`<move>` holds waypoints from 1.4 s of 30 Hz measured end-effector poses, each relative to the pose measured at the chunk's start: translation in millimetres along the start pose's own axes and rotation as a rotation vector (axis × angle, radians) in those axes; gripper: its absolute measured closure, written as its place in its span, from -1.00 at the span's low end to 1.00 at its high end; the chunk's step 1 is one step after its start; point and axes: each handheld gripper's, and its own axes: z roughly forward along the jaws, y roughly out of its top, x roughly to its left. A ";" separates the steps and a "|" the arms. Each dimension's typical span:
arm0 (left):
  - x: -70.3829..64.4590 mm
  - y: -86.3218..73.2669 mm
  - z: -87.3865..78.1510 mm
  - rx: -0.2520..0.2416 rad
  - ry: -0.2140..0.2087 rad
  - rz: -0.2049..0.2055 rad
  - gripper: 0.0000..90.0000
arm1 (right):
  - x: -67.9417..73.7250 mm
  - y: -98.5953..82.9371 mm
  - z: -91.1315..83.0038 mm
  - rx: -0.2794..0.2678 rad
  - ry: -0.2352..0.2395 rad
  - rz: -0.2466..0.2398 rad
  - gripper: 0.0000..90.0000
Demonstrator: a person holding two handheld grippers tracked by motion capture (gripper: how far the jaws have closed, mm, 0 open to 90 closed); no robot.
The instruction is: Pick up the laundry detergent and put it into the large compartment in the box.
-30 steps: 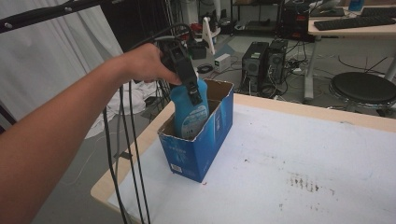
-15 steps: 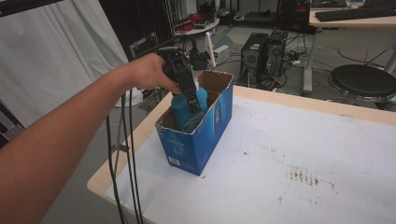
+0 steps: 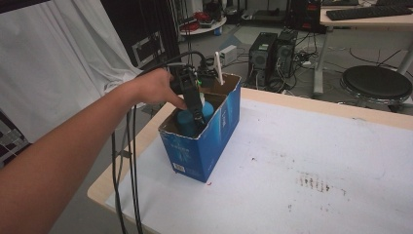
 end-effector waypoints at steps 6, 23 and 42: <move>0.9 0.6 5.1 0.007 -0.004 0.003 -0.15 | 0.4 -1.2 0.6 0.001 0.001 0.004 -0.94; 4.9 -0.4 3.8 -0.005 -0.018 -0.020 -0.22 | 1.0 -0.7 0.9 -0.003 -0.006 -0.002 -0.94; 1.5 0.8 -36.0 -0.094 -0.021 -0.058 -0.41 | 4.0 -0.5 -2.0 -0.016 -0.014 -0.010 -0.94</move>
